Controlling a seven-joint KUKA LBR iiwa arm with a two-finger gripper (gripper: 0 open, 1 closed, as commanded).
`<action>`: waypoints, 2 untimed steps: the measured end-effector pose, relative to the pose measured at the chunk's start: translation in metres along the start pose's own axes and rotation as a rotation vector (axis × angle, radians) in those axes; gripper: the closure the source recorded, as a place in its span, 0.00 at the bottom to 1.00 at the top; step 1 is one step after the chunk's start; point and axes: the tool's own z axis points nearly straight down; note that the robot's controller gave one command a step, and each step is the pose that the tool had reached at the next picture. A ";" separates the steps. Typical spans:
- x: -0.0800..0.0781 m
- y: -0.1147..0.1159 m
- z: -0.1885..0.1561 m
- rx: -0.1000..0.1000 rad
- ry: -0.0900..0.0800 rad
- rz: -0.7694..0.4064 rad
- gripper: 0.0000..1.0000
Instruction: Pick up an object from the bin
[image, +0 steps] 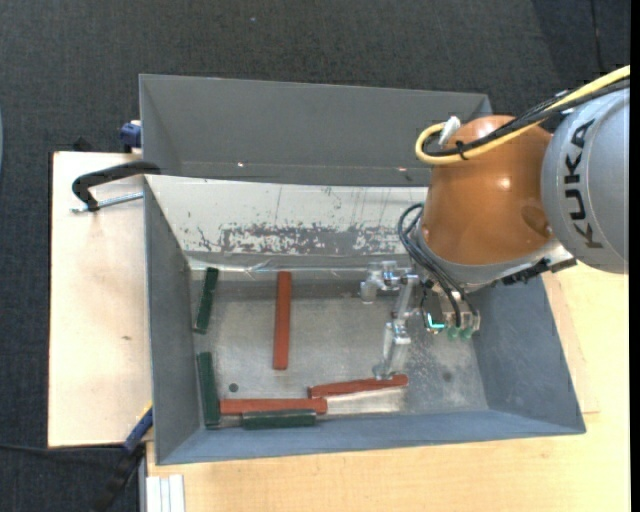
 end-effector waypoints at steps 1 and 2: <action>-0.001 0.000 -0.003 0.000 -0.006 0.001 0.00; -0.005 -0.012 0.033 0.000 -0.012 -0.079 0.00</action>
Offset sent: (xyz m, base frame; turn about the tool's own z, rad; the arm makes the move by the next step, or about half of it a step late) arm 0.0076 -0.0478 -0.1363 -0.2826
